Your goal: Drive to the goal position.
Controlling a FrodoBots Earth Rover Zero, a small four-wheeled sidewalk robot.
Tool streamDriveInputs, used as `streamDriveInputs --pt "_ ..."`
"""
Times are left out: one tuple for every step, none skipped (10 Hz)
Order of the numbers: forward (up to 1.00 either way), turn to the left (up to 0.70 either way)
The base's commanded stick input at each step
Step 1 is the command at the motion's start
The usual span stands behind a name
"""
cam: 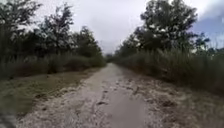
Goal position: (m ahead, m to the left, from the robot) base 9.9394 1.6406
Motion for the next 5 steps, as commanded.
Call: streamDriveInputs --pt "0.5 0.0" --pt "0.5 0.0" --pt "0.5 0.0" --pt "0.5 0.0" --pt "0.5 0.0"
